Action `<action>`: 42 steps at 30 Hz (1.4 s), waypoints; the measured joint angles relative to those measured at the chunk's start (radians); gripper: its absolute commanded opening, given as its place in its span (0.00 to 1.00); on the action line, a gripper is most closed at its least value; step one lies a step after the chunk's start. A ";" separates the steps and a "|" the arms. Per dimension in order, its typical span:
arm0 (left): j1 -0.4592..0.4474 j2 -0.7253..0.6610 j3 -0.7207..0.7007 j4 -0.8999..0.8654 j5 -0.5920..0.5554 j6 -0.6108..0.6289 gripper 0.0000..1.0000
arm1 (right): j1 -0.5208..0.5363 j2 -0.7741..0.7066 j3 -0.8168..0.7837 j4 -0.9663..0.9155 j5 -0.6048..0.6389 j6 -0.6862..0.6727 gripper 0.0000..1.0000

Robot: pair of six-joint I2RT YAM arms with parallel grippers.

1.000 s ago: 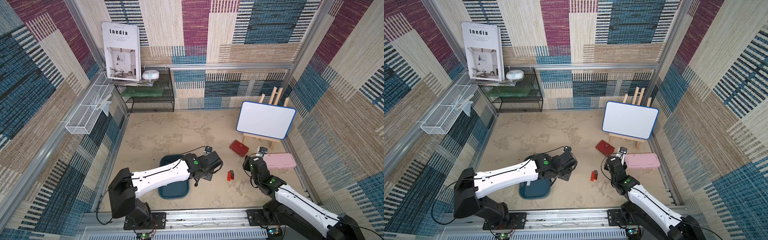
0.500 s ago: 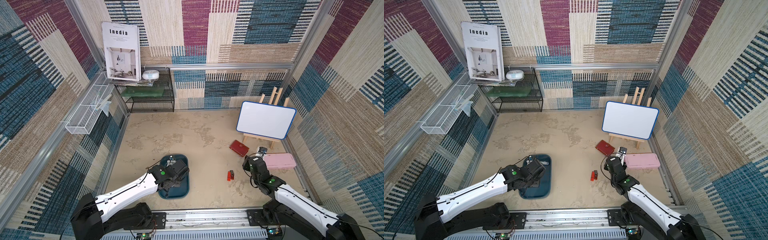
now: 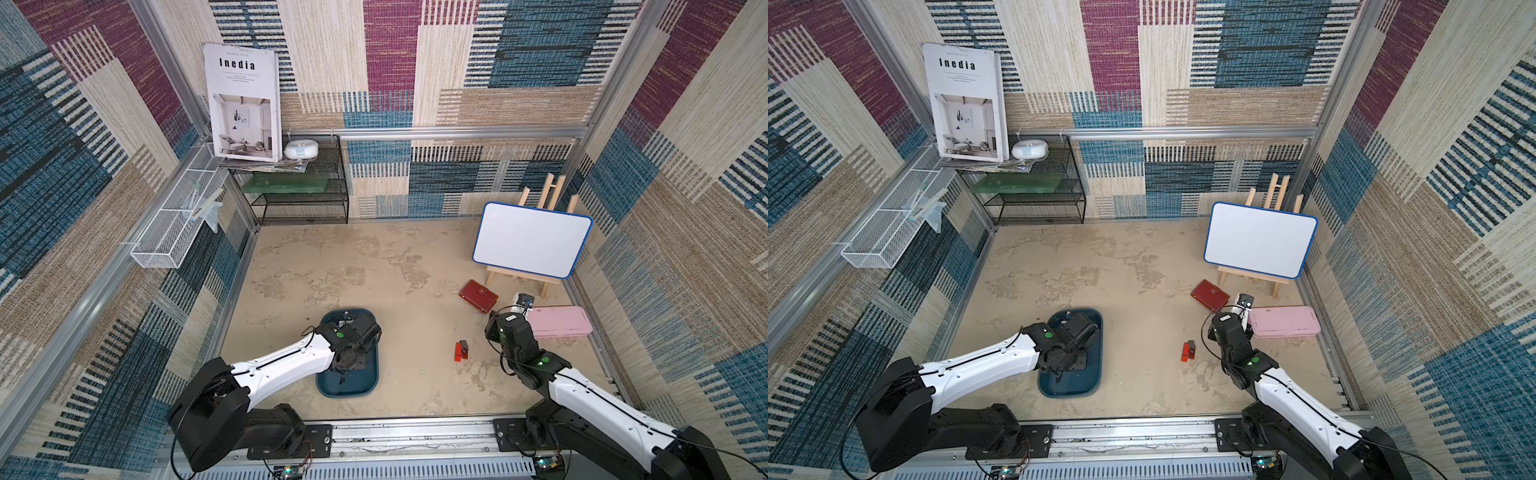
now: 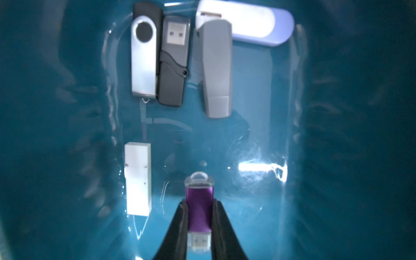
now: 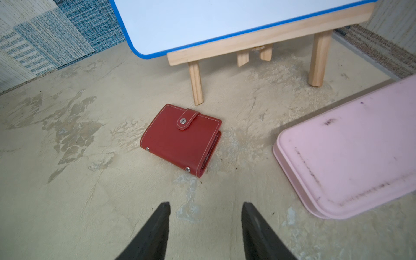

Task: Put the usb flash drive into the storage box
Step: Place the USB flash in the storage box.

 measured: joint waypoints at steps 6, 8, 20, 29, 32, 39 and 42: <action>0.019 0.037 -0.012 0.023 0.003 0.002 0.15 | 0.000 0.000 0.000 0.000 0.000 0.000 0.56; 0.021 0.050 -0.013 0.027 0.004 0.004 0.17 | 0.000 0.000 0.000 0.000 -0.002 0.000 0.56; 0.024 0.023 0.013 0.005 0.003 0.010 0.38 | 0.000 0.004 0.000 0.000 -0.003 0.000 0.56; 0.024 -0.135 0.096 -0.100 0.010 0.040 0.39 | 0.000 0.008 0.000 0.000 -0.006 0.000 0.57; 0.024 -0.216 0.151 -0.150 0.010 0.068 0.41 | 0.000 0.008 0.003 -0.002 -0.016 -0.005 0.56; 0.024 -0.373 0.204 -0.244 0.066 0.127 0.44 | 0.000 0.022 0.137 -0.071 -0.201 -0.053 0.55; 0.024 -0.394 0.227 -0.257 0.106 0.158 0.44 | 0.000 0.073 0.211 -0.143 -0.323 -0.053 0.53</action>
